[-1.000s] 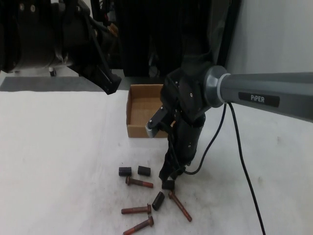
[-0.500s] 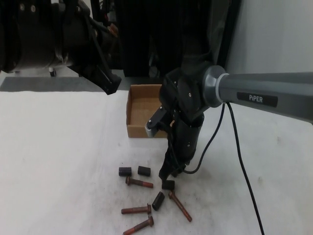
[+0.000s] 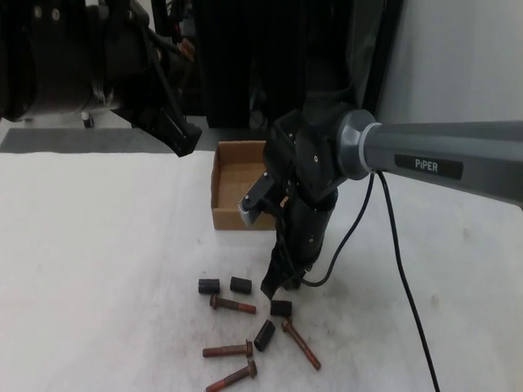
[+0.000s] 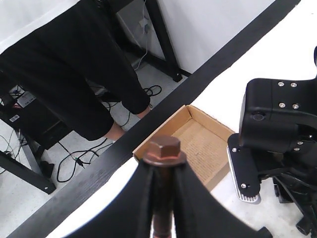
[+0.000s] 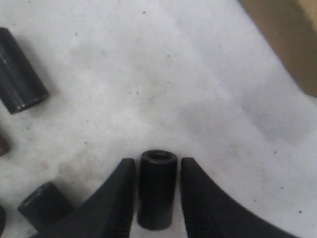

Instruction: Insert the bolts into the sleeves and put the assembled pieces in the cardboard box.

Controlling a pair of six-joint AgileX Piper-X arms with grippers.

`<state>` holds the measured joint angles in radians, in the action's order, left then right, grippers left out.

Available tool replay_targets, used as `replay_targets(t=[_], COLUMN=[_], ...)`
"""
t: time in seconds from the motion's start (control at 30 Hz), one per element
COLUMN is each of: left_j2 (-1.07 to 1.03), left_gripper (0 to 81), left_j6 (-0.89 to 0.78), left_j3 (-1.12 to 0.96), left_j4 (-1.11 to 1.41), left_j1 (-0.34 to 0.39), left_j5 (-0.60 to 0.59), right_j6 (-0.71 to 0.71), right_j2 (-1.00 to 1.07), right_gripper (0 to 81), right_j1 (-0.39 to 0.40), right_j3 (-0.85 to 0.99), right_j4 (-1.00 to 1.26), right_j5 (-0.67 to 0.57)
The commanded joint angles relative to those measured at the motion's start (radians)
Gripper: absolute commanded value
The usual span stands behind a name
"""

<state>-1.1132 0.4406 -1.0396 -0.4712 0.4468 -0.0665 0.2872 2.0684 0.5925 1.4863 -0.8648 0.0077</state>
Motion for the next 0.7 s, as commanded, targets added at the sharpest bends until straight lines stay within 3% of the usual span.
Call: replay_targets(t=[0.0,0.43,0.5,0.6,0.67], left_j2=[0.01,0.01,0.01,0.01,0.01], left_gripper=[0.3,0.3,0.3,0.3,0.3], left_j6=[-0.008,-0.008,-0.008,-0.008,-0.008], left_j3=[-0.005,-0.005,-0.005,-0.005,-0.005], left_j4=[0.012,0.012,0.012,0.012,0.012], left_j1=[-0.001,-0.001,-0.001,-0.001,-0.001], left_j5=[0.014,0.014,0.014,0.014,0.014], right_j6=[0.004,0.004,0.004,0.004,0.004], right_j2=[-0.003,0.002,0.009,0.024,0.027], right_gripper=[30.0,29.8,23.1,1.3,0.8], right_j1=[0.003,0.003,0.003,0.003,0.003], right_j3=[0.009,0.009,0.009,0.009,0.009], right_j4=[-0.022,-0.013,-0.007,-0.005,0.0], right_j5=[0.003,0.003,0.003,0.003,0.003])
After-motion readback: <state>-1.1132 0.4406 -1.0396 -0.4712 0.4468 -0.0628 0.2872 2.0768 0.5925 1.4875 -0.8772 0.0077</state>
